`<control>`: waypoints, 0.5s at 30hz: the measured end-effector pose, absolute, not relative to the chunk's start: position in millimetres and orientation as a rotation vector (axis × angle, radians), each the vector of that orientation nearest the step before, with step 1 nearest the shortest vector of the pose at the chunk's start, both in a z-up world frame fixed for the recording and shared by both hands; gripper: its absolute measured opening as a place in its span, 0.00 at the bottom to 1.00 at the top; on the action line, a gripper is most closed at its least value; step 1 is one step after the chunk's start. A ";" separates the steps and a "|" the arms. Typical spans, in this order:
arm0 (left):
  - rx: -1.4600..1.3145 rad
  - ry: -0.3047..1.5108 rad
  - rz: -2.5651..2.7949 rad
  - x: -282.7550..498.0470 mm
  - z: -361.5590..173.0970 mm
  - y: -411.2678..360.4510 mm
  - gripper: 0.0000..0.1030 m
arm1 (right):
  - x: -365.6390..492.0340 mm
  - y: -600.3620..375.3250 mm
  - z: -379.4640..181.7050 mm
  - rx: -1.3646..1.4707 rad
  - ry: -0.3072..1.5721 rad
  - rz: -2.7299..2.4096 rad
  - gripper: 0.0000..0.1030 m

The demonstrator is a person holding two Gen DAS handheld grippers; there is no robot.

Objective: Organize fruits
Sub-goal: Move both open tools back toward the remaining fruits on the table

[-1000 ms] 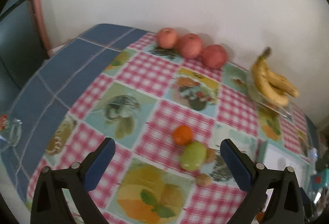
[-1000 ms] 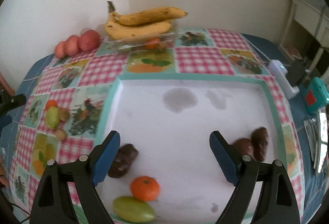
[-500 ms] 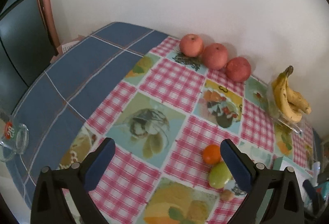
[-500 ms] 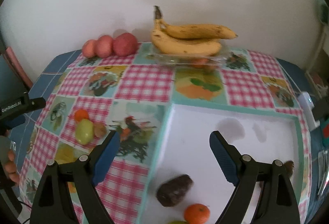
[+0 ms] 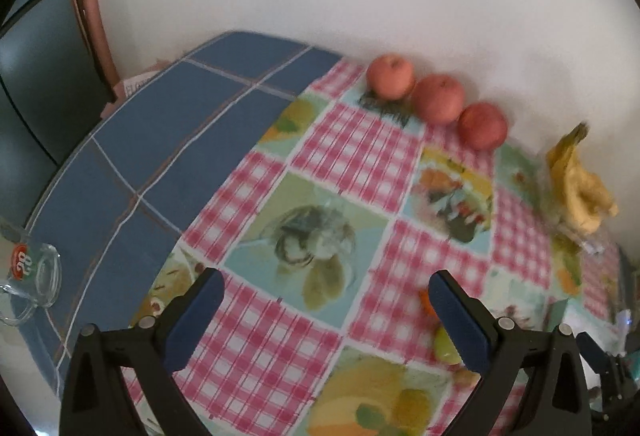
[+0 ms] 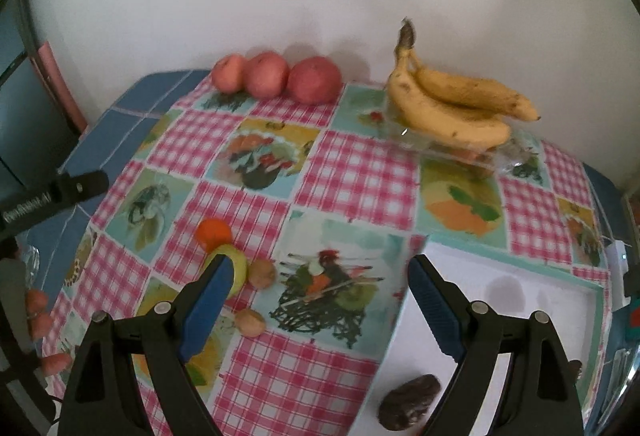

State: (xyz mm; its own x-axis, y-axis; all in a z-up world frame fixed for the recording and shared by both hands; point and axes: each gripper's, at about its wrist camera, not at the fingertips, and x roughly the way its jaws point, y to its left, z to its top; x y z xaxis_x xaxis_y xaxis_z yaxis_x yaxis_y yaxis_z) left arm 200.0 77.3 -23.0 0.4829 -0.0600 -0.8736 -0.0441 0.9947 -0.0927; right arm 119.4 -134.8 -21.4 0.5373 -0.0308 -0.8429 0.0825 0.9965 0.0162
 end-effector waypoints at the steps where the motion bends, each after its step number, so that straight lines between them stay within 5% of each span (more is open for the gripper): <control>1: -0.084 1.081 -0.004 200.9 -29.5 74.4 1.00 | 120.8 -132.6 -27.1 0.049 1.020 -0.065 0.87; 15: -0.018 1.226 0.010 200.6 -74.0 67.1 1.00 | 122.8 -100.6 -84.9 -0.029 1.181 -0.011 0.87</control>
